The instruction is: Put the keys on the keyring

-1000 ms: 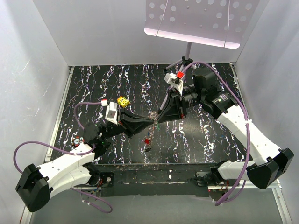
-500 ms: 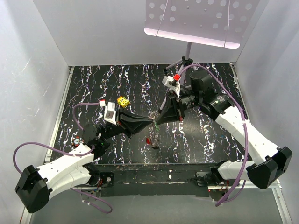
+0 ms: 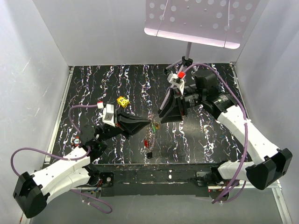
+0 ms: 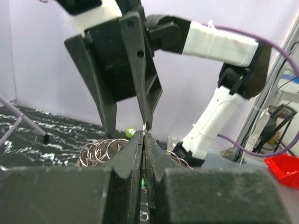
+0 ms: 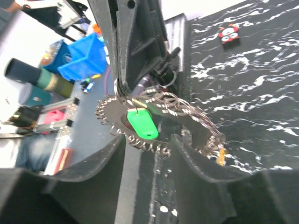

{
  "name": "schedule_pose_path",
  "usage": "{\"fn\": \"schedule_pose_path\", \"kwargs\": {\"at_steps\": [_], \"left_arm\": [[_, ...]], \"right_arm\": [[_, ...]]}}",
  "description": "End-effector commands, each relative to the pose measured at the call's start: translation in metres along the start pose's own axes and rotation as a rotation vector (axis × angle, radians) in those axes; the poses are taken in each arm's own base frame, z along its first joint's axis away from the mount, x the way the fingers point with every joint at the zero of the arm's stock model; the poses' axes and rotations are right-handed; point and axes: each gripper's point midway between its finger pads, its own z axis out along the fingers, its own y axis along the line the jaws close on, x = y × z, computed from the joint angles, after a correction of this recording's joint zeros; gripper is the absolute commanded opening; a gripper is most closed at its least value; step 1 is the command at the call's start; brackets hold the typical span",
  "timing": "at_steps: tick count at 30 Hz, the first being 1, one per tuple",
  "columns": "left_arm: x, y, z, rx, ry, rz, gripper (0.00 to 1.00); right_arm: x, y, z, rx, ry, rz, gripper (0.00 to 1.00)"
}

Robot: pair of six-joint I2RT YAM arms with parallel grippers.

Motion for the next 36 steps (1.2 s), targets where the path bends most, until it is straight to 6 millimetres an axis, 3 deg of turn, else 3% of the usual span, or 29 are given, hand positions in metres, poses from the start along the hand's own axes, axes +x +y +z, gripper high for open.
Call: {"fn": "schedule_pose_path", "kwargs": {"at_steps": [1, 8, 14, 17, 23, 26, 36], "left_arm": [[0.003, 0.010, -0.010, -0.064, 0.099, 0.103, 0.00], [0.023, 0.038, -0.024, -0.184, 0.305, 0.090, 0.00], [0.022, 0.071, -0.034, -0.336, 0.396, 0.056, 0.00], [0.016, 0.087, -0.040, -0.400, 0.413, 0.041, 0.00], [0.024, 0.126, -0.058, -0.556, 0.471, -0.035, 0.00], [0.027, 0.138, -0.049, -0.567, 0.438, -0.106, 0.00], [0.037, 0.171, 0.011, -0.479, 0.376, -0.369, 0.00]], "right_arm": [[-0.015, 0.014, -0.027, 0.060, -0.032, -0.193, 0.55], [0.010, -0.033, -0.060, 0.372, -0.012, -0.201, 0.66], [0.030, -0.064, -0.084, 0.576, -0.002, -0.131, 0.70], [0.043, -0.072, -0.092, 0.617, 0.011, -0.092, 0.70], [0.059, -0.075, -0.108, 0.679, 0.043, -0.086, 0.71], [0.062, -0.074, -0.115, 0.703, 0.042, -0.089, 0.71], [0.058, -0.055, -0.141, 0.769, -0.021, -0.085, 0.72]]}}
